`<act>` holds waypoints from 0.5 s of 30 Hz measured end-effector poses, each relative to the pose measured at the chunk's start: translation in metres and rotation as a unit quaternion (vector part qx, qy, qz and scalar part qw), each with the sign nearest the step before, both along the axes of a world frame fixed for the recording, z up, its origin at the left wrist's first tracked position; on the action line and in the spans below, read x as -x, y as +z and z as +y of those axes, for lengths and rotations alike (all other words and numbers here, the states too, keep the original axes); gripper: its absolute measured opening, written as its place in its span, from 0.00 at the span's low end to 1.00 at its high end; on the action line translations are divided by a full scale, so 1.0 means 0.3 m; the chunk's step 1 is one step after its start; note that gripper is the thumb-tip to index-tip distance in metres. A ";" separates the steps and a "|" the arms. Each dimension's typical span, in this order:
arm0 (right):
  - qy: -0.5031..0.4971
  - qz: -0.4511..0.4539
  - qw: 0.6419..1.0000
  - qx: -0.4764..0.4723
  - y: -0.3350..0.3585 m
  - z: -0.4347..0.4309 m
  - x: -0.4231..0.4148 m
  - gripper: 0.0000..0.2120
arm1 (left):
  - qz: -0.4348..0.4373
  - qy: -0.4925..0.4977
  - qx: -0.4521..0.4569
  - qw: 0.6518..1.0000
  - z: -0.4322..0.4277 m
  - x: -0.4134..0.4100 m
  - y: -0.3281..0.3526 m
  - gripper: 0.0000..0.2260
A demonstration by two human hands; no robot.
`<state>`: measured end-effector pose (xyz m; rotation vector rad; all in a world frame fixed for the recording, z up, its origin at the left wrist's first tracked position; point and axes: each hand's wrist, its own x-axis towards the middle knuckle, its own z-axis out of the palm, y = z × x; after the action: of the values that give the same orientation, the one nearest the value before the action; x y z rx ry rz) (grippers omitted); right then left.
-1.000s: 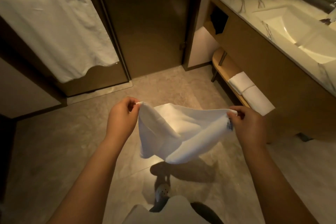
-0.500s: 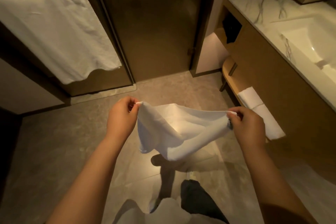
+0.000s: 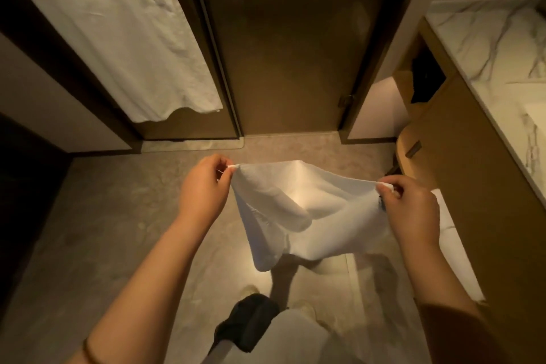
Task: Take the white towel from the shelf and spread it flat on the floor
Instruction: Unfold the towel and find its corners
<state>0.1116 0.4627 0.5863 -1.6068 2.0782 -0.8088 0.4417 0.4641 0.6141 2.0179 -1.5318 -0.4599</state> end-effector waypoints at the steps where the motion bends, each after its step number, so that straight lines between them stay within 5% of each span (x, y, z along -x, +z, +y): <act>1: 0.002 0.003 1.000 -0.006 -0.006 -0.029 -0.001 0.04 | -0.001 0.002 -0.002 1.000 -0.022 -0.004 -0.009 0.04; 15: 0.015 0.028 0.999 -0.031 -0.033 -0.526 -0.137 0.04 | 0.013 -0.010 -0.042 0.999 -0.547 -0.161 -0.120 0.03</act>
<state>0.1527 0.3049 0.5765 -1.6406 2.0923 -0.6895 0.4899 0.2999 0.5782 2.0538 -1.5410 -0.5654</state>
